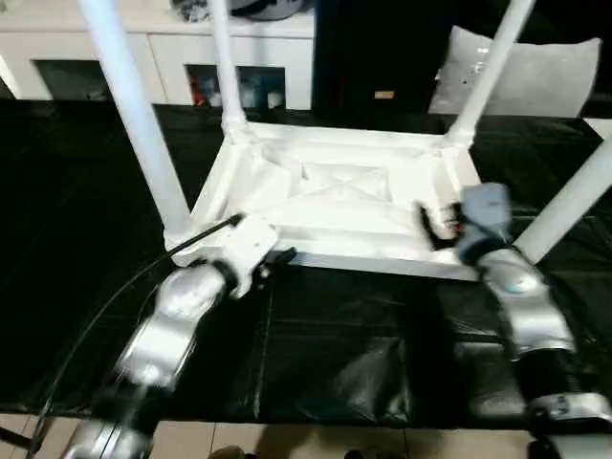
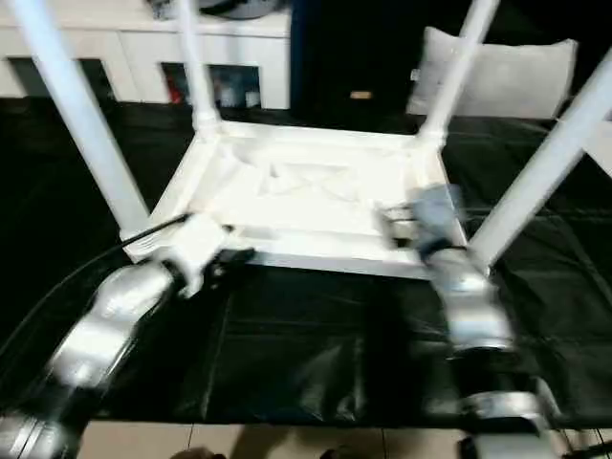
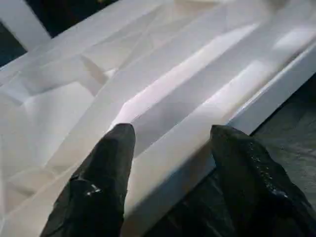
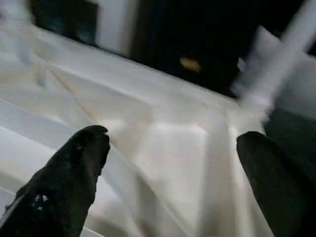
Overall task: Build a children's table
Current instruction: Rotate table base
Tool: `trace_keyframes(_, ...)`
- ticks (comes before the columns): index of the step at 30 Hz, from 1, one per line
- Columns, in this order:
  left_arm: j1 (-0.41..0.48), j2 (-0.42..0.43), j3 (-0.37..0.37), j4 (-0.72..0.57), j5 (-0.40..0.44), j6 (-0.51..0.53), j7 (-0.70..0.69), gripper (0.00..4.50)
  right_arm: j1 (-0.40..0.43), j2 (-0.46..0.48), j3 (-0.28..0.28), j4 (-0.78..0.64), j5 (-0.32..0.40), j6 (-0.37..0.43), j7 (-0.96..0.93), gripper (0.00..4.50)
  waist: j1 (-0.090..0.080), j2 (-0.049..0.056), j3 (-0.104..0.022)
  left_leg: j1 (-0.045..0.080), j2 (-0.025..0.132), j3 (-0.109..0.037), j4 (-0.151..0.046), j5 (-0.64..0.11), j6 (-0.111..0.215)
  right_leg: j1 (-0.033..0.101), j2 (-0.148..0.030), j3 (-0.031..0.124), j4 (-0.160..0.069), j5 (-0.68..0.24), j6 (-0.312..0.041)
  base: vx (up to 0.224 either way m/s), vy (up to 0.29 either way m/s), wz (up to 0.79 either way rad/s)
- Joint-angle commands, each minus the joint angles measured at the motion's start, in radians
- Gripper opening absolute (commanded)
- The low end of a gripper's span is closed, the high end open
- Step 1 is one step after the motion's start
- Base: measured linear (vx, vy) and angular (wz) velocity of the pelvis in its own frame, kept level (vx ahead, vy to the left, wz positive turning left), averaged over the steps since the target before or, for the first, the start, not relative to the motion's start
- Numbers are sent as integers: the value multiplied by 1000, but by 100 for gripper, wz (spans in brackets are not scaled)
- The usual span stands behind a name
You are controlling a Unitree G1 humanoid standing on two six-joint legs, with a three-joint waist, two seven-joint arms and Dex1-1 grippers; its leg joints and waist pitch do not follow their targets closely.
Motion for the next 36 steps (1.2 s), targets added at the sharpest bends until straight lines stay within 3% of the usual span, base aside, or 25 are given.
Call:
trace_keyframes(1, 54, 4, 59, -64, -44, -3, 21, 287, 15, 20, 9, -26, 23, -9, 27, 450, 2, -3, -66, 0, 37, -8, -67, -221, 54, 50, -58, 39, -87, -320, -177, 0, 0, 0)
trace_keyframes(3, 103, -4, 98, -115, -63, -3, 45, 306, 29, 44, 16, -57, 49, 12, 45, 450, 2, -8, -63, 2, 39, -9, -71, -243, 53, 46, -56, 40, -89, -354, -160, 0, 0, 0)
trace_keyframes(6, 165, -23, 153, -179, -74, 5, 89, 331, 58, 83, 24, -104, 77, 3, 81, 450, 3, -4, -64, -3, 45, -11, -73, -238, 56, 47, -58, 44, -82, -304, -166, 0, 0, 0)
trace_keyframes(8, 195, -32, 175, -201, -58, -4, 135, 342, 81, 102, 29, -136, 87, 8, 83, 450, 8, -3, -65, 6, 43, -9, -72, -242, 54, 41, -55, 46, -83, -296, -166, 0, 0, 0)
trace_keyframes(9, 221, -44, 194, -223, -46, -5, 179, 352, 105, 115, 40, -167, 91, 9, 84, 450, 10, -3, -61, -1, 45, -11, -76, -243, 52, 44, -56, 47, -82, -283, -163, 0, 0, 0)
trace_keyframes(11, 243, -53, 209, -243, -39, -7, 213, 359, 125, 124, 51, -192, 93, 8, 84, 450, 9, -1, -59, -2, 44, -12, -78, -264, 46, 44, -56, 45, -84, -314, -145, 0, 0, 0)
trace_keyframes(14, 280, -82, 235, -289, -42, -4, 267, 388, 209, 134, 83, -268, 51, 56, 51, 450, 12, -4, -58, -5, 44, -13, -81, -263, 37, 44, -55, 48, -88, -324, -123, 0, 0, 0)
trace_keyframes(15, 283, -87, 248, -300, -31, -2, 289, 397, 260, 129, 98, -319, 43, 109, 62, 450, 11, -5, -59, -4, 40, -14, -81, -276, 38, 43, -55, 47, -90, -344, -117, 0, 0, 0)
trace_keyframes(17, 280, -90, 256, -301, -34, 3, 301, 418, 284, 128, 98, -342, 53, 139, 70, 450, 11, -2, -57, -5, 41, -17, -83, -286, 35, 43, -54, 48, -90, -348, -106, 0, 0, 0)
trace_keyframes(19, 269, -86, 263, -291, -43, 15, 307, 429, 317, 122, 97, -372, 51, 180, 64, 450, 11, -6, -55, -1, 38, -15, -83, -315, 30, 38, -53, 48, -99, -398, -86, 0, 0, 0)
trace_keyframes(24, 167, -46, 275, -163, -63, -2, 272, 447, 360, 114, 104, -433, 44, 274, 46, 450, 9, -11, -53, 4, 33, -19, -83, -330, 20, 30, -56, 46, -110, -487, -36, 0, 0, 0)
trace_keyframes(25, 152, -38, 276, -141, -63, -6, 268, 447, 362, 114, 104, -440, 42, 282, 42, 450, 10, -10, -55, 3, 33, -20, -83, -323, 17, 31, -56, 47, -107, -478, -37, 0, 0, 0)
trace_keyframes(27, 68, -4, 282, -16, -64, -36, 244, 447, 378, 103, 104, -456, 35, 311, 42, 450, 11, -18, -58, 2, 30, -20, -83, -305, 20, 32, -56, 48, -104, -451, -33, 0, 0, 0)
trace_keyframes(29, 37, 4, 287, 29, -66, -48, 236, 447, 384, 99, 103, -468, 30, 329, 41, 450, 13, -13, -59, 5, 30, -20, -84, -301, 18, 31, -55, 48, -105, -443, -32, 0, 0, 0)
trace_keyframes(30, -21, 15, 306, 103, -85, -48, 227, 447, 386, 94, 104, -473, 24, 344, 41, 450, 10, -15, -60, 0, 35, -22, -86, -283, 11, 37, -57, 48, -96, -377, -53, 0, 0, 0)
trace_keyframes(32, -103, 37, 319, 209, -101, -57, 207, 447, 389, 86, 99, -482, 21, 360, 40, 450, 12, -16, -63, 6, 29, -19, -82, -280, 10, 35, -56, 49, -95, -353, -67, 0, 0, 0)
trace_keyframes(35, -148, 48, 324, 268, -118, -79, 175, 447, 389, 78, 94, -481, 13, 375, 34, 450, 15, -17, -65, 2, 33, -21, -85, -251, 9, 43, -60, 50, -86, -289, -91, 0, 0, 0)
trace_keyframes(36, -177, 49, 331, 301, -140, -91, 149, 447, 389, 74, 89, -479, 4, 394, 25, 450, 14, -22, -68, 3, 37, -19, -83, -239, 8, 46, -63, 51, -80, -253, -114, 0, 0, 0)
